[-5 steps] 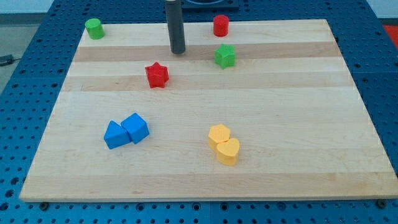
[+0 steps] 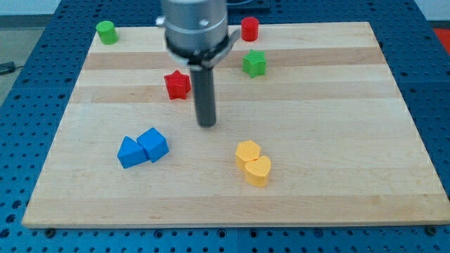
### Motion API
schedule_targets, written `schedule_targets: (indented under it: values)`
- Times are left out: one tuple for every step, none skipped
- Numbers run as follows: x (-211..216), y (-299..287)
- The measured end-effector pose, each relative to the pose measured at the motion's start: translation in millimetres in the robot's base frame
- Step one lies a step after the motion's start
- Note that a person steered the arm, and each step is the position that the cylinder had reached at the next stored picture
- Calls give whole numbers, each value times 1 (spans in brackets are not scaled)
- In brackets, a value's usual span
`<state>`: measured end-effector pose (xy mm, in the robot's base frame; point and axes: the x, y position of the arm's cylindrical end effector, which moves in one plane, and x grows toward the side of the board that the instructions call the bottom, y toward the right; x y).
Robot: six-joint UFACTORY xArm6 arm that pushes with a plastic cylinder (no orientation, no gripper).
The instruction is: Place the yellow heart parallel to the right of the yellow hexagon
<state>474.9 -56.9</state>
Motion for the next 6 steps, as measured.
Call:
schedule_targets:
  values:
    - [59,2]
    - [90,33]
    - [98,75]
    - [90,133]
    - [75,185]
    - [60,193]
